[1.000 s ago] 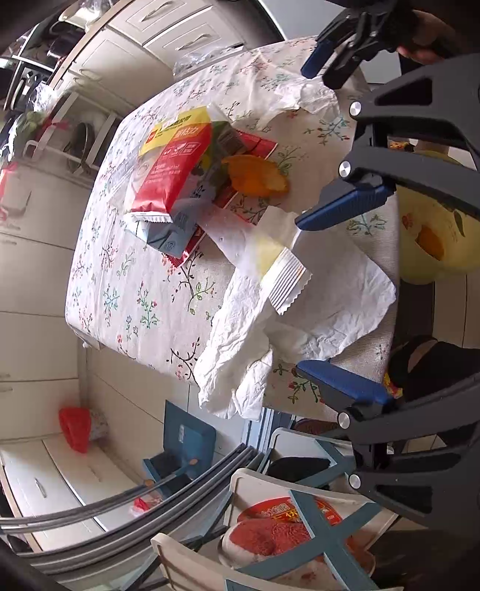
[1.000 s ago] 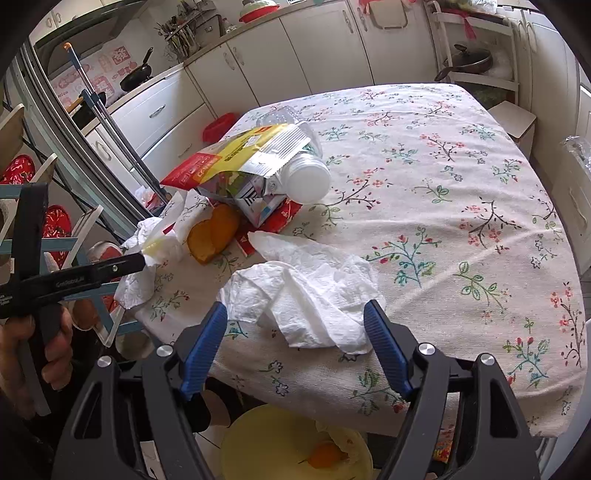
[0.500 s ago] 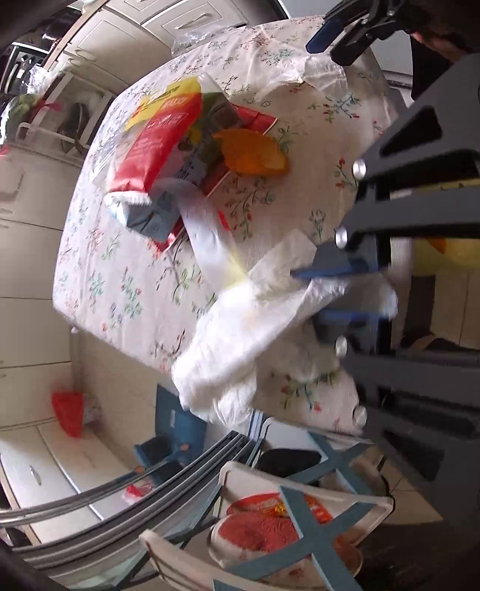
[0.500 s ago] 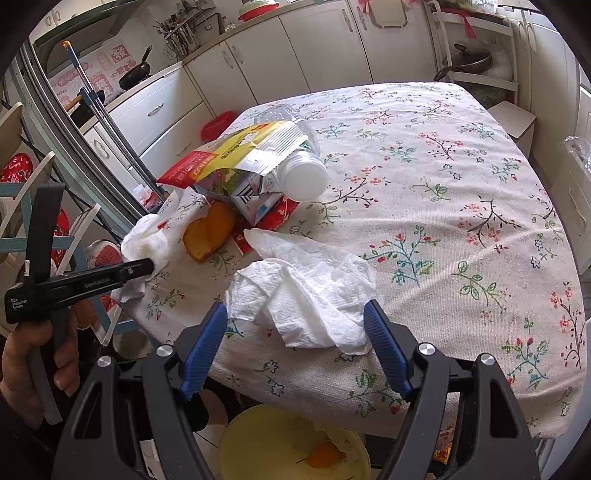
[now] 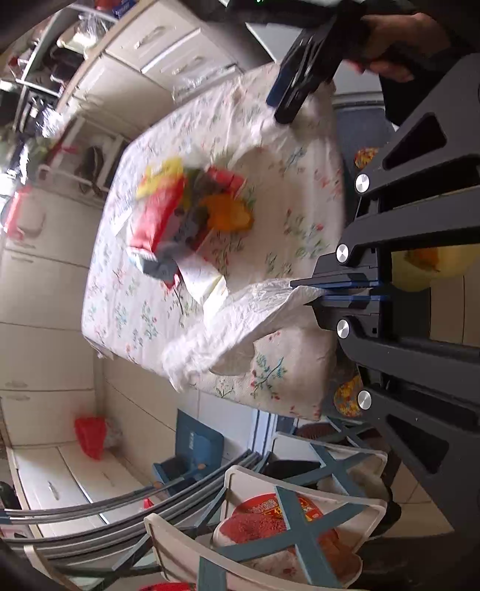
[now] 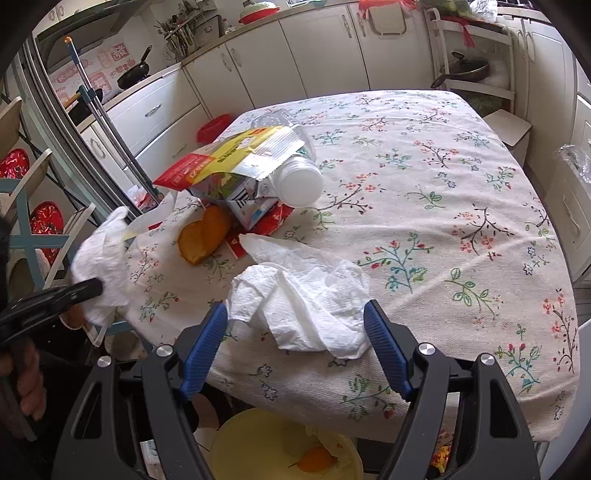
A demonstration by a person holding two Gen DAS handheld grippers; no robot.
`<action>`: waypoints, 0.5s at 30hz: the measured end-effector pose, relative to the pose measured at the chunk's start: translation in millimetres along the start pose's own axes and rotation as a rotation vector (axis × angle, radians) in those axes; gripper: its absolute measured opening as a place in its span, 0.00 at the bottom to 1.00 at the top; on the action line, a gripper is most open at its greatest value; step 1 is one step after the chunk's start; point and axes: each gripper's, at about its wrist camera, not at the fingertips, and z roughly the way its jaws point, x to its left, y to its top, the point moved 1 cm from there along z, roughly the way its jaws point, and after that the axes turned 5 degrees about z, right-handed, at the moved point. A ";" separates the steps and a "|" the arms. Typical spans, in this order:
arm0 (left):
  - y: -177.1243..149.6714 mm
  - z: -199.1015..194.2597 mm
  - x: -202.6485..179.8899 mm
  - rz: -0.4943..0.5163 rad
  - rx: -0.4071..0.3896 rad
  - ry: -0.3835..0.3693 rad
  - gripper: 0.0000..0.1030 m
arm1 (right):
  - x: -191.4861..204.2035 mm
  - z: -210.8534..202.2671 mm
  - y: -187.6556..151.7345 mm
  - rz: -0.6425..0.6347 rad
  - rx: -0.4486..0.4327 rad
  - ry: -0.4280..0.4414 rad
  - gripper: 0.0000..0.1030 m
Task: Collect trash
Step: 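Lift the white tissue with the left tool and carry it toward the yellow basin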
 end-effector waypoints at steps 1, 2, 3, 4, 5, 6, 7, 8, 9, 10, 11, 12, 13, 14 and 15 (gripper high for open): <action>-2.6 -4.0 -1.7 0.002 -0.009 -0.011 0.02 | -0.4 0.2 -0.2 0.001 0.000 -0.001 0.71; -6.7 -10.4 -4.9 0.011 -0.025 -0.022 0.02 | -0.4 0.5 -0.2 -0.001 -0.001 -0.005 0.71; -10.8 -16.9 -8.8 0.023 -0.042 -0.032 0.02 | 0.0 0.6 0.0 -0.004 -0.003 -0.007 0.71; -15.3 -23.2 -13.1 0.036 -0.058 -0.043 0.02 | 0.8 0.8 0.1 -0.005 -0.004 -0.008 0.71; -18.6 -28.0 -16.0 0.046 -0.068 -0.050 0.02 | 1.0 1.0 0.2 -0.005 -0.005 -0.008 0.71; -23.0 -33.7 -20.4 0.062 -0.082 -0.058 0.02 | 1.1 1.5 0.7 -0.006 -0.004 -0.010 0.71; -27.1 -37.9 -24.4 0.078 -0.091 -0.064 0.02 | 0.9 2.0 0.7 -0.007 -0.004 -0.011 0.71; -30.5 -41.0 -27.1 0.090 -0.097 -0.068 0.02 | 1.1 2.0 0.8 -0.008 -0.004 -0.012 0.71; -34.3 -45.0 -30.7 0.105 -0.107 -0.073 0.02 | 1.1 2.1 0.8 -0.010 -0.005 -0.013 0.71; -36.7 -47.9 -32.3 0.115 -0.115 -0.077 0.02 | 2.4 2.4 0.7 -0.011 -0.005 -0.014 0.71; -39.3 -51.5 -34.5 0.128 -0.126 -0.081 0.02 | 2.4 2.2 0.3 -0.010 -0.006 -0.014 0.71; -41.1 -54.2 -36.0 0.136 -0.134 -0.083 0.02 | 2.0 1.9 -0.3 -0.010 -0.006 -0.015 0.71; -42.2 -55.9 -36.8 0.138 -0.137 -0.087 0.02 | 2.0 1.9 -0.4 -0.011 -0.006 -0.015 0.71; -44.3 -58.9 -36.4 0.136 -0.142 -0.097 0.02 | 1.8 1.8 -0.3 -0.012 -0.006 -0.016 0.71; -45.3 -60.4 -35.7 0.132 -0.146 -0.104 0.02 | 1.3 1.5 -0.3 -0.012 -0.006 -0.018 0.71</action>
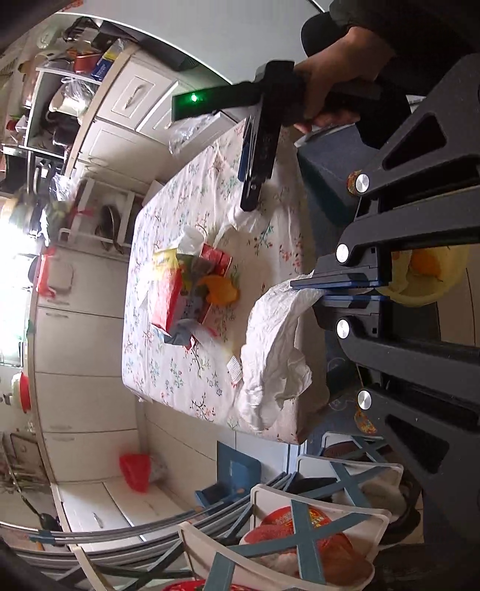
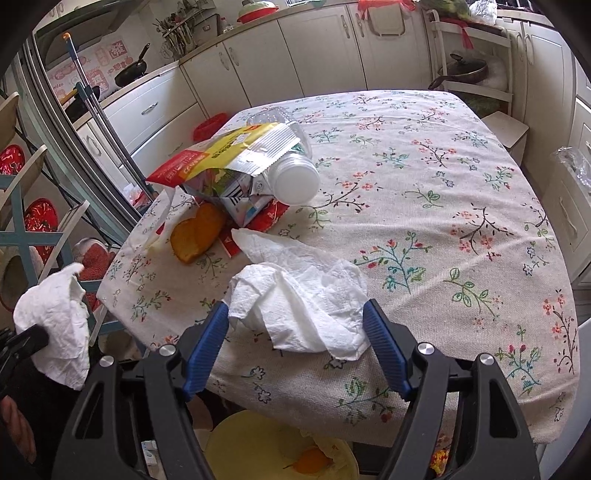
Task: Collect trash
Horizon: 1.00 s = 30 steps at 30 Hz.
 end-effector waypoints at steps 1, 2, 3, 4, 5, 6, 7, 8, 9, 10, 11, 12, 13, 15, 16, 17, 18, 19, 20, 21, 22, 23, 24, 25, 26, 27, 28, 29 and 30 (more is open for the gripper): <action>-0.7 -1.3 -0.1 -0.004 -0.004 -0.007 0.02 | 0.1 0.0 0.0 0.001 0.000 -0.002 0.71; -1.3 -4.3 0.7 -0.013 -0.013 -0.025 0.02 | 0.0 -0.1 0.1 0.003 -0.001 -0.004 0.71; -1.5 -7.4 0.9 -0.018 -0.023 -0.041 0.02 | -0.8 -0.5 0.6 0.005 -0.003 -0.008 0.71; -1.8 -11.1 0.4 -0.019 -0.036 -0.062 0.02 | -1.0 -1.3 0.8 0.008 -0.006 -0.008 0.71; -2.2 -13.6 -1.3 -0.017 -0.045 -0.075 0.02 | -0.8 -3.5 1.5 0.009 -0.016 -0.005 0.71; -2.8 -16.5 -3.8 -0.011 -0.054 -0.091 0.02 | -0.2 -5.5 1.9 0.008 -0.026 -0.002 0.71; -3.9 -18.9 -6.9 -0.003 -0.059 -0.108 0.02 | 1.8 -10.0 3.7 0.001 -0.044 -0.002 0.71; -5.8 -20.4 -10.8 0.007 -0.059 -0.135 0.02 | 3.7 -13.5 5.0 -0.008 -0.059 0.000 0.71; -8.2 -20.9 -15.6 0.018 -0.053 -0.162 0.02 | 5.7 -16.6 6.4 -0.018 -0.073 0.001 0.71; -10.7 -20.8 -20.5 0.029 -0.045 -0.181 0.02 | 10.9 -21.2 8.8 -0.046 -0.095 -0.005 0.72; -14.7 -19.4 -28.0 0.050 -0.027 -0.209 0.02 | 17.7 -25.0 11.7 -0.081 -0.114 -0.009 0.74; -19.2 -17.1 -36.3 0.072 -0.006 -0.239 0.02 | 25.1 -27.2 15.0 -0.116 -0.128 -0.007 0.75; -22.7 -15.1 -42.8 0.087 0.010 -0.258 0.02 | 30.3 -27.7 17.5 -0.144 -0.137 -0.006 0.76; -33.8 -8.8 -60.1 0.119 0.061 -0.311 0.02 | 44.5 -26.1 24.3 -0.221 -0.157 -0.016 0.77; -39.3 -6.4 -67.8 0.130 0.082 -0.334 0.02 | 54.1 -23.1 28.4 -0.273 -0.163 -0.022 0.77; -46.9 -2.9 -78.2 0.142 0.111 -0.364 0.02 | 63.8 -19.0 32.2 -0.324 -0.166 -0.028 0.77; -53.3 0.4 -86.9 0.154 0.137 -0.387 0.02 | 74.3 -13.7 35.6 -0.381 -0.167 -0.036 0.77; -60.2 4.0 -96.4 0.172 0.165 -0.403 0.02 | 81.6 -8.8 38.5 -0.425 -0.168 -0.046 0.77; -65.8 7.0 -103.1 0.186 0.183 -0.413 0.02 | 90.9 -2.1 41.8 -0.484 -0.170 -0.059 0.77; -71.8 10.3 -109.3 0.199 0.202 -0.425 0.02 | 100.1 5.3 44.9 -0.540 -0.170 -0.075 0.77; -76.4 12.9 -114.9 0.213 0.221 -0.435 0.02 | 107.8 13.5 48.1 -0.586 -0.167 -0.093 0.77; -81.0 16.3 -121.3 0.233 0.241 -0.442 0.02 | 111.6 19.8 50.3 -0.615 -0.164 -0.105 0.77; -83.6 17.9 -124.2 0.245 0.253 -0.447 0.02 | 116.8 30.3 54.9 -0.651 -0.153 -0.119 0.77; -85.3 19.6 -125.3 0.252 0.265 -0.454 0.03 | 119.8 38.2 58.3 -0.669 -0.142 -0.126 0.77; -87.6 22.5 -126.4 0.259 0.284 -0.461 0.03 | 120.3 42.6 59.4 -0.678 -0.134 -0.129 0.77; -89.1 24.7 -126.5 0.262 0.297 -0.463 0.03 | 120.8 48.5 62.5 -0.684 -0.124 -0.131 0.77; -90.4 27.6 -125.9 0.265 0.310 -0.463 0.03 | 120.9 55.0 66.3 -0.684 -0.109 -0.129 0.77; -92.4 30.7 -125.2 0.267 0.326 -0.463 0.03 | 121.7 58.7 69.0 -0.680 -0.099 -0.120 0.74; -94.4 34.0 -125.8 0.273 0.341 -0.463 0.03 | 119.8 61.4 72.7 -0.668 -0.086 -0.102 0.70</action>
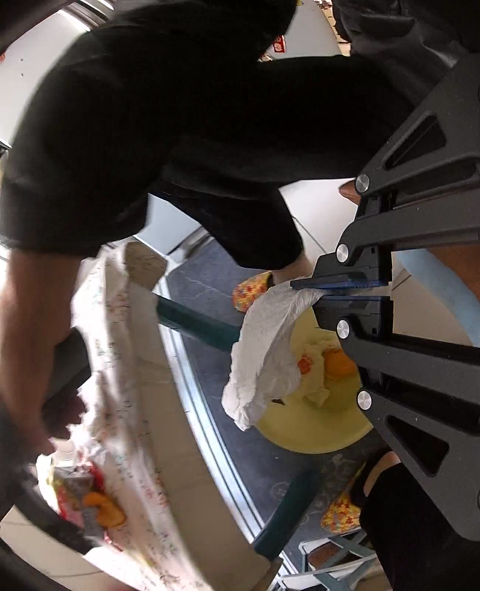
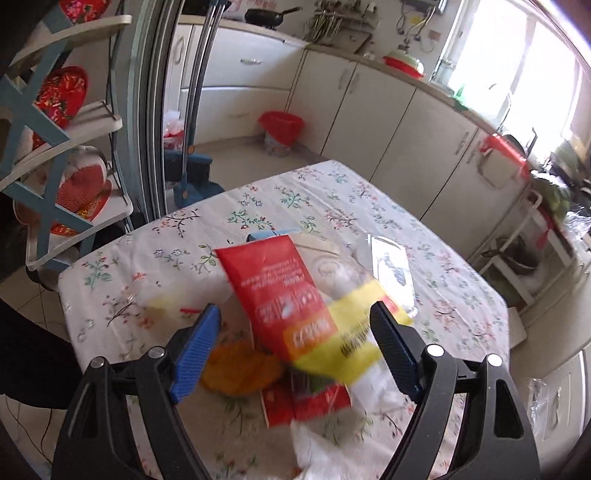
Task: Collect trash
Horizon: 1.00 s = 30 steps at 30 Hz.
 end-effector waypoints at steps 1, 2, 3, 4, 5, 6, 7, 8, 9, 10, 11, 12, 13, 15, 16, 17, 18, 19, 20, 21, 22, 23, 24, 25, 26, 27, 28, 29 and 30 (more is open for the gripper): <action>-0.2 4.8 -0.5 0.006 0.018 -0.002 0.03 | -3.7 0.5 0.9 0.018 0.005 0.017 0.60; -2.1 8.2 -1.6 0.013 0.029 -0.002 0.03 | -5.9 0.1 1.9 0.037 0.004 0.034 0.54; -3.5 11.1 -2.3 0.023 0.041 0.001 0.03 | -6.7 -0.4 3.2 0.052 0.002 0.045 0.51; -4.1 12.2 -2.9 0.030 0.047 0.000 0.03 | -9.6 -0.5 3.6 0.072 0.000 0.064 0.44; -4.2 13.8 -3.5 0.038 0.055 -0.004 0.03 | -14.2 -1.1 3.0 0.097 -0.002 0.086 0.34; -4.3 14.9 -3.8 0.044 0.059 -0.006 0.03 | -17.5 -2.6 3.1 0.124 -0.007 0.104 0.29; -4.0 15.5 -5.3 0.048 0.063 -0.009 0.03 | -18.9 -2.3 5.1 0.146 -0.011 0.118 0.20; -4.3 16.2 -5.0 0.049 0.066 -0.010 0.03 | -23.2 -3.3 5.2 0.178 -0.021 0.135 0.12; -4.5 17.3 -4.6 0.049 0.068 -0.009 0.03 | -24.5 -3.3 6.8 0.197 -0.030 0.146 0.09; -4.1 17.8 -3.8 0.048 0.069 -0.009 0.03 | -29.1 -5.5 6.7 0.228 -0.044 0.157 0.05; -4.1 17.8 -2.7 0.044 0.069 -0.010 0.02 | -33.9 -8.4 6.4 0.259 -0.060 0.170 0.04; -3.6 17.2 -2.1 0.041 0.069 -0.010 0.03 | -39.0 -12.1 6.1 0.290 -0.077 0.179 0.04; -3.8 17.2 -1.1 0.037 0.068 -0.010 0.03 | -43.5 -16.2 6.6 0.316 -0.093 0.186 0.03; -2.7 16.5 -0.9 0.032 0.067 -0.012 0.03 | -51.6 -25.0 6.2 0.357 -0.122 0.199 0.02; -2.3 16.2 -1.6 0.030 0.067 -0.012 0.03 | -57.0 -31.4 6.3 0.383 -0.140 0.211 0.02; -2.6 16.3 -1.4 0.029 0.068 -0.012 0.03 | -61.5 -36.8 7.0 0.404 -0.157 0.221 0.02; -3.0 16.3 -1.2 0.029 0.068 -0.011 0.03 | -66.6 -45.8 7.3 0.430 -0.180 0.235 0.02; -3.2 16.4 -1.2 0.028 0.069 -0.011 0.02 | -69.7 -52.4 7.1 0.446 -0.195 0.244 0.02; -3.3 17.0 -1.1 0.026 0.070 -0.011 0.02 | -73.8 -62.2 6.3 0.470 -0.216 0.259 0.02; -3.5 17.7 -0.5 0.023 0.072 -0.011 0.03 | -77.3 -68.8 5.1 0.486 -0.231 0.272 0.01; -3.4 18.9 0.7 0.018 0.076 -0.013 0.03 | -80.3 -79.6 3.2 0.507 -0.252 0.289 0.01; -3.7 19.5 1.3 0.012 0.080 -0.014 0.03 | -82.3 -89.9 0.8 0.523 -0.271 0.302 0.01; -4.1 20.4 2.6 0.005 0.085 -0.012 0.03 | -84.0 -97.7 -1.5 0.533 -0.283 0.311 0.01; -4.6 21.2 4.1 -0.004 0.090 -0.011 0.02 | -85.0 -109.3 -5.2 0.546 -0.300 0.324 0.01; -5.2 22.1 5.3 -0.013 0.094 -0.012 0.03 | -85.5 -121.2 -9.4 0.558 -0.317 0.335 0.01; -6.0 23.2 7.1 -0.024 0.102 -0.013 0.02 | -86.7 -129.3 -12.4 0.566 -0.327 0.343 0.01; -7.1 24.9 9.1 -0.039 0.113 -0.008 0.02 | -86.3 -141.1 -17.5 0.578 -0.343 0.352 0.01; -8.4 26.4 11.2 -0.050 0.123 -0.004 0.03 | -85.6 -152.1 -23.3 0.589 -0.357 0.360 0.01; -10.3 29.4 14.5 -0.069 0.141 -0.002 0.02 | -84.3 -162.0 -29.7 0.596 -0.367 0.363 0.01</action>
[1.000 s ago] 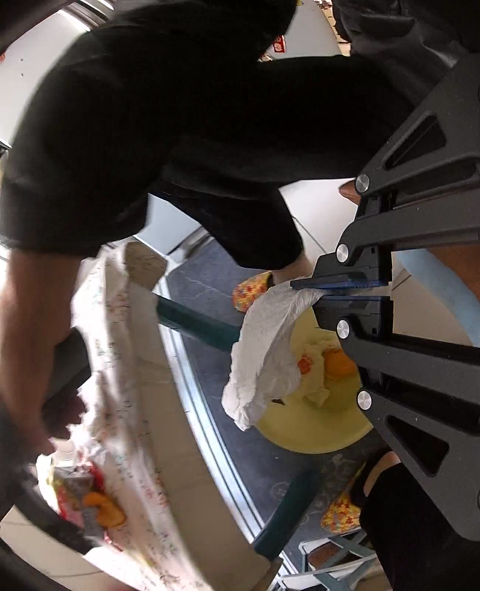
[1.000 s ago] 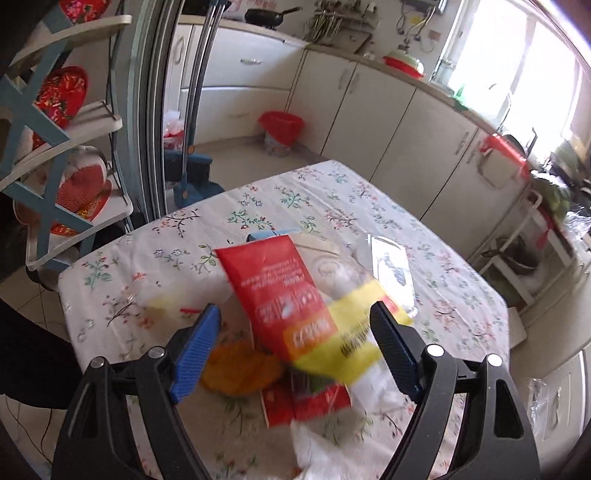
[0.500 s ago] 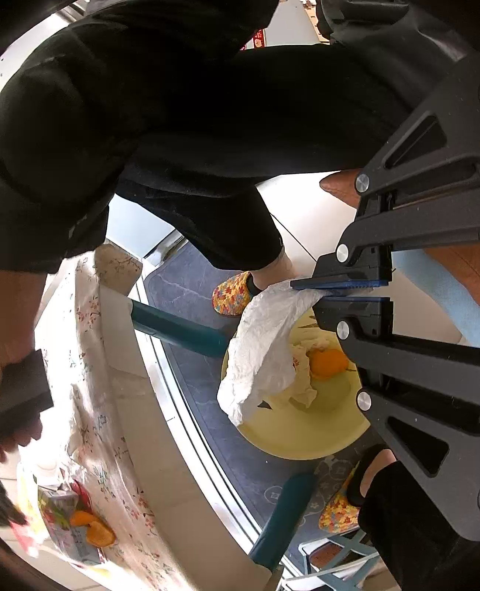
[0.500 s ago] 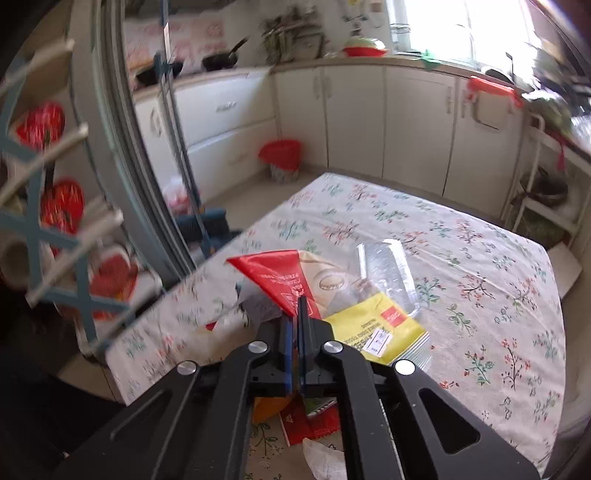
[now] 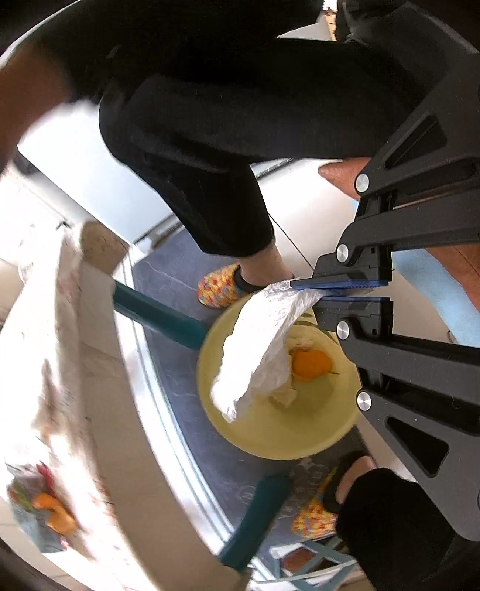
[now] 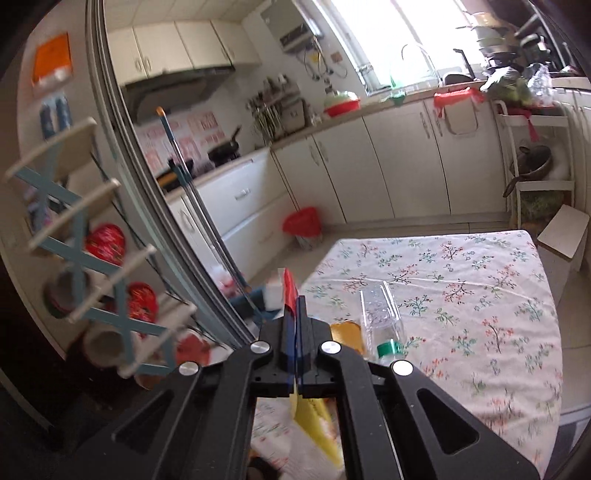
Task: Collect trash
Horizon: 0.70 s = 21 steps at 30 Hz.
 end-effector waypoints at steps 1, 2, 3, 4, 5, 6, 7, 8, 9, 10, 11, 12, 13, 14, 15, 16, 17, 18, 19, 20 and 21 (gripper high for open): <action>-1.1 3.4 3.3 -0.019 0.016 0.008 0.03 | 0.3 -6.7 -1.7 -0.001 -0.006 -0.002 0.01; -2.5 5.9 5.5 -0.032 0.024 0.016 0.03 | 0.6 -15.3 -4.8 0.000 -0.011 -0.006 0.01; -3.4 7.7 8.2 -0.046 0.033 0.017 0.03 | -1.1 -21.6 -7.7 0.012 -0.010 -0.005 0.01; -4.4 9.5 10.5 -0.056 0.039 0.016 0.03 | -3.4 -26.9 -10.1 0.029 -0.009 -0.001 0.01; -5.6 11.8 13.5 -0.072 0.050 0.020 0.03 | -5.6 -33.5 -13.8 0.053 -0.009 0.006 0.01; -6.4 13.6 16.2 -0.085 0.058 0.029 0.02 | -6.3 -40.5 -18.1 0.069 -0.010 0.008 0.01; -6.9 15.1 18.4 -0.095 0.063 0.035 0.03 | -6.2 -45.9 -21.7 0.073 -0.011 0.006 0.01; -7.5 16.6 21.9 -0.114 0.069 0.036 0.03 | -5.6 -52.9 -28.0 0.078 -0.009 0.001 0.01; -8.0 17.4 25.0 -0.130 0.072 0.035 0.03 | -5.6 -58.4 -33.8 0.083 -0.005 -0.002 0.01; -8.6 18.3 27.7 -0.144 0.075 0.034 0.03 | -6.1 -63.8 -40.3 0.086 0.001 -0.007 0.01; -8.8 19.0 29.6 -0.152 0.076 0.034 0.03 | -6.4 -69.8 -48.4 0.091 0.006 -0.016 0.01; -9.3 19.8 31.8 -0.162 0.078 0.036 0.03 | -7.7 -75.4 -56.4 0.102 0.014 -0.022 0.01; -9.2 21.0 34.3 -0.170 0.083 0.038 0.03 | -10.3 -79.6 -64.0 0.118 0.022 -0.026 0.01; -10.4 22.8 35.8 -0.175 0.089 0.041 0.03 | -12.9 -82.8 -71.4 0.135 0.030 -0.032 0.01; -10.9 24.1 36.8 -0.181 0.096 0.046 0.03 | -15.8 -85.4 -78.8 0.154 0.037 -0.037 0.01; -11.7 25.4 38.1 -0.185 0.101 0.054 0.04 | -18.1 -87.5 -85.5 0.171 0.042 -0.041 0.01; -12.2 26.5 40.1 -0.191 0.105 0.062 0.07 | -21.2 -88.7 -94.0 0.190 0.054 -0.048 0.01; -12.0 26.7 41.1 -0.197 0.106 0.069 0.12 | -24.0 -88.8 -102.1 0.204 0.068 -0.056 0.01; -12.1 26.2 43.0 -0.205 0.102 0.084 0.15 | -25.8 -88.7 -107.6 0.215 0.077 -0.063 0.01; -11.8 25.5 43.7 -0.211 0.098 0.094 0.23 | -28.6 -87.8 -115.1 0.232 0.092 -0.070 0.01; -11.8 24.0 45.3 -0.219 0.091 0.107 0.33 | -30.8 -86.3 -121.8 0.247 0.107 -0.078 0.01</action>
